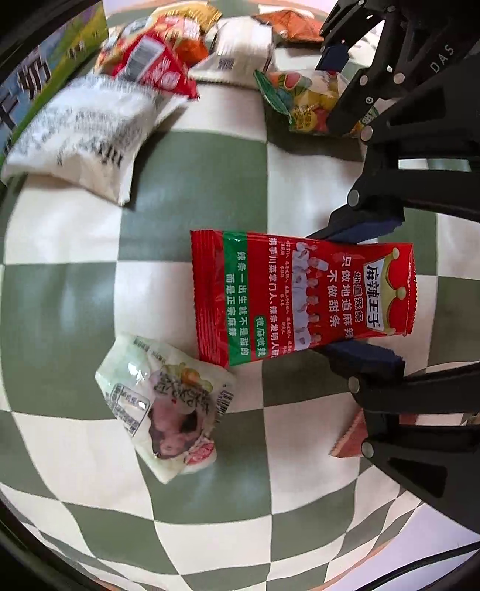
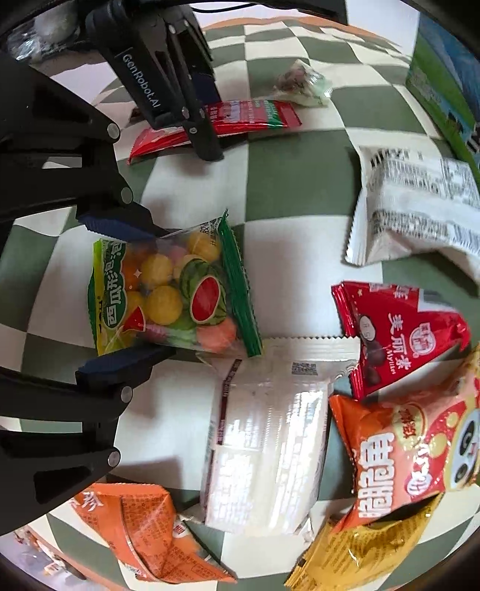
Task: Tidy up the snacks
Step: 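Carry both packets into the cardboard box and open both tools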
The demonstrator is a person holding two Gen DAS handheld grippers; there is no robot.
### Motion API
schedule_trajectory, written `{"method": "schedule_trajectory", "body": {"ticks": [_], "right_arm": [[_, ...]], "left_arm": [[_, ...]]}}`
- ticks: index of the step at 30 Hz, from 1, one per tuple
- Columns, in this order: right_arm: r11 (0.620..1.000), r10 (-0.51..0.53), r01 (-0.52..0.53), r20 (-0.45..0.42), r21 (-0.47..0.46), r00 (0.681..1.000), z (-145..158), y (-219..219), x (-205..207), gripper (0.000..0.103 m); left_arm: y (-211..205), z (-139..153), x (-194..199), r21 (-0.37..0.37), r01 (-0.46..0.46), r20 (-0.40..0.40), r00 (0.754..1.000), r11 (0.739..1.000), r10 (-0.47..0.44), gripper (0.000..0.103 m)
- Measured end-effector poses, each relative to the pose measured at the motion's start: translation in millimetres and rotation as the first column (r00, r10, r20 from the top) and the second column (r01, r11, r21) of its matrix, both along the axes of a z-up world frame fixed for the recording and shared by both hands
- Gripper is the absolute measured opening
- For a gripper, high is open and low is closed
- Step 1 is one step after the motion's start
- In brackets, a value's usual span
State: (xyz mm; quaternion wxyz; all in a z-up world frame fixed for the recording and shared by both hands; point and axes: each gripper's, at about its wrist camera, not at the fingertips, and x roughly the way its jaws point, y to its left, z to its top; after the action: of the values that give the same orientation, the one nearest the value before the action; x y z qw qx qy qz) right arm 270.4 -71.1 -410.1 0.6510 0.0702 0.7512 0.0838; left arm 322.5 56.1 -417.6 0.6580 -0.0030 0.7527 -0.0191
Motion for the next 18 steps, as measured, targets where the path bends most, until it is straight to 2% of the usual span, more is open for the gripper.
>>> {"method": "schedule_trajectory", "body": {"ticks": [4, 10, 13, 16, 18], "right_arm": [[0.998, -0.006, 0.005, 0.022, 0.056, 1.000, 26, -4, -7, 0.053], [0.986, -0.060, 0.043, 0.108, 0.159, 0.992, 89, -24, 5, 0.053], [0.977, -0.101, 0.065, 0.172, 0.204, 0.980, 127, -37, 25, 0.053], [0.966, -0.142, 0.082, 0.241, 0.245, 0.960, 165, -51, 59, 0.053], [0.963, -0.161, 0.085, 0.292, 0.256, 0.943, 186, -57, 88, 0.053]], "left_arm": [[-4, 34, -5, -0.050, 0.015, 0.038, 0.999, 0.999, -0.013, 0.043], [-12, 116, 5, -0.139, 0.036, 0.161, 0.987, 0.990, -0.014, 0.043], [-18, 171, 29, -0.173, 0.063, 0.264, 0.964, 0.983, -0.015, 0.043], [-18, 208, 60, -0.174, 0.091, 0.348, 0.937, 0.981, -0.025, 0.043], [-14, 219, 84, -0.152, 0.107, 0.382, 0.923, 0.983, -0.042, 0.043]]}}
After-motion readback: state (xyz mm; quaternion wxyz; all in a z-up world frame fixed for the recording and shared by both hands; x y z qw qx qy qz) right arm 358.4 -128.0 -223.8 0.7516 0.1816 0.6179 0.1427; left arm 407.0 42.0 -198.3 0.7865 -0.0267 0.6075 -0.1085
